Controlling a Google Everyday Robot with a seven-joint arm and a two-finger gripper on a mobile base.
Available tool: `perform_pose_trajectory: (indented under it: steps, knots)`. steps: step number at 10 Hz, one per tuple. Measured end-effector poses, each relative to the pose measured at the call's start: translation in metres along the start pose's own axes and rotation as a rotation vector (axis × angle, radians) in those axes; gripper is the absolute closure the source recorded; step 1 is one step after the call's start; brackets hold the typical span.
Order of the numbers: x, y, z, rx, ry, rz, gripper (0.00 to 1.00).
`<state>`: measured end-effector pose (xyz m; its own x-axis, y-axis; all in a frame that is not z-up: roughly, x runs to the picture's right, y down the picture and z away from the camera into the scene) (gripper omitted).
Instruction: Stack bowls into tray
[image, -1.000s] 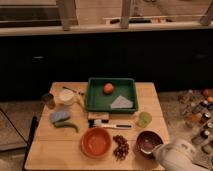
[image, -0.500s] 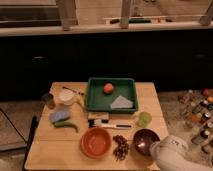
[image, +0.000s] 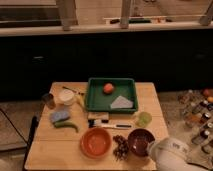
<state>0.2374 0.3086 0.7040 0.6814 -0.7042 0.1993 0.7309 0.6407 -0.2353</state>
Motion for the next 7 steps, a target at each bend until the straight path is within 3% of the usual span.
perform_pose_trajectory:
  steps: [4, 7]
  knots:
    - [0.005, -0.016, -0.018, 0.042, -0.016, -0.044, 1.00]
    - [0.000, -0.036, -0.023, 0.053, -0.044, -0.093, 1.00]
